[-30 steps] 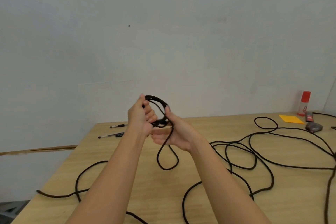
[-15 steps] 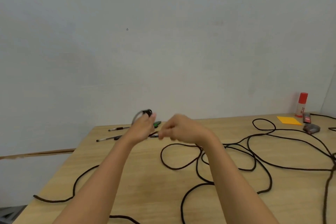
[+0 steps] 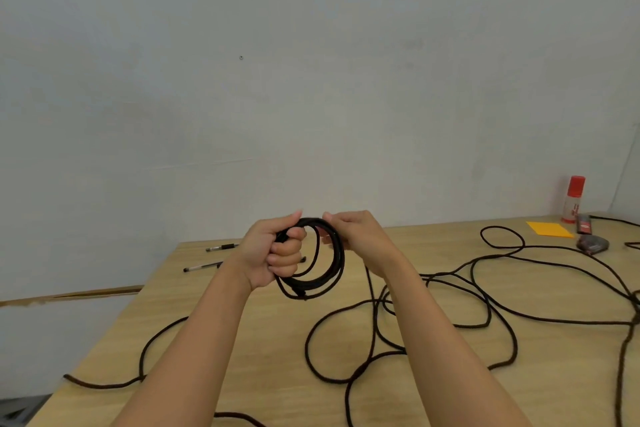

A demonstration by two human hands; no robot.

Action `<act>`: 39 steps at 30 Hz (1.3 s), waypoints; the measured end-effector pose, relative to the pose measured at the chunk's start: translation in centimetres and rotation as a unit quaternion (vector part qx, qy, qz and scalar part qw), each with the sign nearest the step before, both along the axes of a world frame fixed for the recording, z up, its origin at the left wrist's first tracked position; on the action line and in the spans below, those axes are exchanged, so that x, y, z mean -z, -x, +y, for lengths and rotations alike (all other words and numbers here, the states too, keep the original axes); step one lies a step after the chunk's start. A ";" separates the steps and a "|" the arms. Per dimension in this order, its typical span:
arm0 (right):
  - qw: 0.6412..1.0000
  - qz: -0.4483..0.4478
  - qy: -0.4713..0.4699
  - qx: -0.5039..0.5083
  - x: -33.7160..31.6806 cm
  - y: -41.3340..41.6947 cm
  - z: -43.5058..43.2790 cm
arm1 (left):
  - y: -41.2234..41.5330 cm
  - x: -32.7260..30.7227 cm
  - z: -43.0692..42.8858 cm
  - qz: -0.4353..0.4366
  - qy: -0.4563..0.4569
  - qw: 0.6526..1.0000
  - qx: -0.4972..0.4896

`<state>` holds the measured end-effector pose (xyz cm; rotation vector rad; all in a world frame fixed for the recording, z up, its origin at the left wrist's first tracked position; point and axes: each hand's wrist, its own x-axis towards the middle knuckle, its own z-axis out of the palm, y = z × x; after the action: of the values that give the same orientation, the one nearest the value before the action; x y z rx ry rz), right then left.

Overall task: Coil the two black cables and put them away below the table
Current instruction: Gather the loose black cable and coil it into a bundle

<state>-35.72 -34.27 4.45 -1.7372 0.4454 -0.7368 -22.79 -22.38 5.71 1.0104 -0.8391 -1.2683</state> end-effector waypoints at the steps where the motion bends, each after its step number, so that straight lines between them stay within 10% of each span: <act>1: 0.997 -0.017 -0.064 -0.028 0.0 -0.1 0.5 | 0.0 0.1 -0.2 0.019 0.012 1.000 -0.019; 16: 0.926 -0.187 -0.327 -0.022 -0.5 -2.0 2.8 | 2.1 0.1 -2.1 0.040 0.035 0.963 -0.264; 26: 0.998 0.023 -0.016 -0.051 -1.6 -0.3 2.4 | 1.6 0.4 -1.6 -0.154 -0.045 0.957 -0.242; 34: 0.998 0.006 -0.067 -0.001 -0.1 -0.3 1.3 | 1.4 -0.5 -1.1 -0.185 -0.085 0.960 -0.192; 39: 0.961 0.098 0.233 0.114 0.7 -0.1 0.6 | 1.3 -0.9 -1.1 -0.309 -0.122 0.925 -0.186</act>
<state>-35.66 -33.69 3.75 -2.2392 0.6554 -0.8876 -24.14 -23.49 6.63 1.7337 -0.9106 -0.7336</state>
